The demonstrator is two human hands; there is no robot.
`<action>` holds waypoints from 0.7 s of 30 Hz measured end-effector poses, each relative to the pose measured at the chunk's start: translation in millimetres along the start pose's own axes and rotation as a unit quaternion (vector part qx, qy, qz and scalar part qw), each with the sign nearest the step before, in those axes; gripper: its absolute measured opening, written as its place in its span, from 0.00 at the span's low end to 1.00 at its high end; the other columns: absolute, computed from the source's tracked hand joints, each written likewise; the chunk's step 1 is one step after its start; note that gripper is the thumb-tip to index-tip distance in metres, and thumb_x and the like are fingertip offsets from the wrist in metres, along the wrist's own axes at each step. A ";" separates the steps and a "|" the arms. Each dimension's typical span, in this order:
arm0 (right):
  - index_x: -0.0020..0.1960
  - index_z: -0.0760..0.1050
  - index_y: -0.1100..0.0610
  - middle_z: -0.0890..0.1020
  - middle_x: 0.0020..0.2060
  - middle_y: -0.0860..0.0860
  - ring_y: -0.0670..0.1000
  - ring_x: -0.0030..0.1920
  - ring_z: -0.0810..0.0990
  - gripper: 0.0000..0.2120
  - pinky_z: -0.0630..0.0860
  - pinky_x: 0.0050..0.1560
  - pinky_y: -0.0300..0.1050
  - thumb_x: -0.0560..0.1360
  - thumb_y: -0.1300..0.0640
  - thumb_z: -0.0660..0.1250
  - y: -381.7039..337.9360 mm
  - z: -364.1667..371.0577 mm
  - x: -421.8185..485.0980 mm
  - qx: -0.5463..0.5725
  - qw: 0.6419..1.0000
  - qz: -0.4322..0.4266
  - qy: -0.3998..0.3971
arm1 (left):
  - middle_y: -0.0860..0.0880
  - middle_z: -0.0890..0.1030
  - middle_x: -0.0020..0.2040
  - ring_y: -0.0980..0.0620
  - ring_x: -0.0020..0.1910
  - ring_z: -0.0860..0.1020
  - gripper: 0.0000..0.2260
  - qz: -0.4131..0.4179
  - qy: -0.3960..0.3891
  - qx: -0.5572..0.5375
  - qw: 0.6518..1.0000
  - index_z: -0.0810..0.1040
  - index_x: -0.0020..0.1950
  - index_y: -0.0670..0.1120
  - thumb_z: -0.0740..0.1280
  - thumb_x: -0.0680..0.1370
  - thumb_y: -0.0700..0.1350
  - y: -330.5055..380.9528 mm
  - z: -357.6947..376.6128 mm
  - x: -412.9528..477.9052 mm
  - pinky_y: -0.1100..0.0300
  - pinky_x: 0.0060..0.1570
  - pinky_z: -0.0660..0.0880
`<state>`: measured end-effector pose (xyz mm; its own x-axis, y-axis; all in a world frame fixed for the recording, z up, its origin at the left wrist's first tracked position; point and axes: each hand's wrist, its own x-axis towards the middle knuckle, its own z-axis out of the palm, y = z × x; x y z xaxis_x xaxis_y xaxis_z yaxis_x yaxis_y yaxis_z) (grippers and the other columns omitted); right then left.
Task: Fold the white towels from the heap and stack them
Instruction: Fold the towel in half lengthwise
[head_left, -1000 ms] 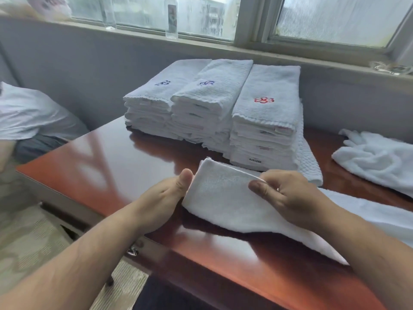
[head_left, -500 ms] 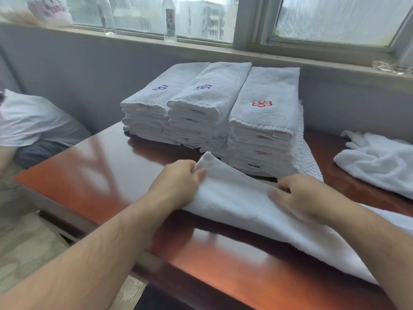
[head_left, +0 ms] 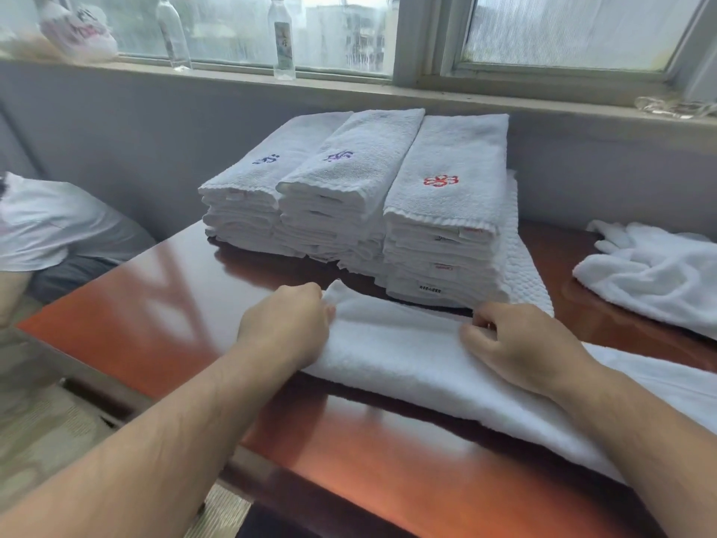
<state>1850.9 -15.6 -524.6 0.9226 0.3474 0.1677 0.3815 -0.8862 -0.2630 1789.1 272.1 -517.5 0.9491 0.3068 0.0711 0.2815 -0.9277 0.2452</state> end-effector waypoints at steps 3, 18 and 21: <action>0.39 0.72 0.46 0.77 0.34 0.42 0.45 0.39 0.76 0.11 0.68 0.35 0.44 0.78 0.44 0.60 6.1 -3.6 -0.1 0.004 1.000 -0.005 -0.028 | 0.52 0.70 0.38 0.45 0.42 0.71 0.12 -0.003 0.043 -0.036 0.998 0.65 0.42 0.51 0.57 0.83 0.55 3.0 2.9 -1.7 0.52 0.40 0.67; 0.39 0.70 0.45 0.75 0.33 0.40 0.42 0.36 0.73 0.21 0.65 0.33 0.43 0.72 0.29 0.54 9.5 7.9 5.1 -0.006 1.000 0.007 0.019 | 0.47 0.73 0.54 0.42 0.55 0.71 0.08 0.083 0.185 -0.005 0.979 0.72 0.56 0.47 0.64 0.77 0.44 22.3 -5.0 -23.2 0.47 0.52 0.70; 0.40 0.70 0.46 0.76 0.34 0.41 0.45 0.38 0.75 0.18 0.68 0.37 0.46 0.75 0.32 0.57 8.3 3.1 2.2 -0.004 1.000 0.002 -0.001 | 0.50 0.76 0.57 0.46 0.56 0.72 0.09 0.230 0.121 -0.078 0.963 0.77 0.59 0.50 0.62 0.80 0.46 42.5 3.8 -29.7 0.51 0.59 0.67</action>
<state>1856.3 -21.3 -529.4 0.9241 0.3447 0.1649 0.3776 -0.8901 -0.2552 1773.4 222.8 -512.9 0.9025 -0.0705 0.4249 -0.2029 -0.9397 0.2751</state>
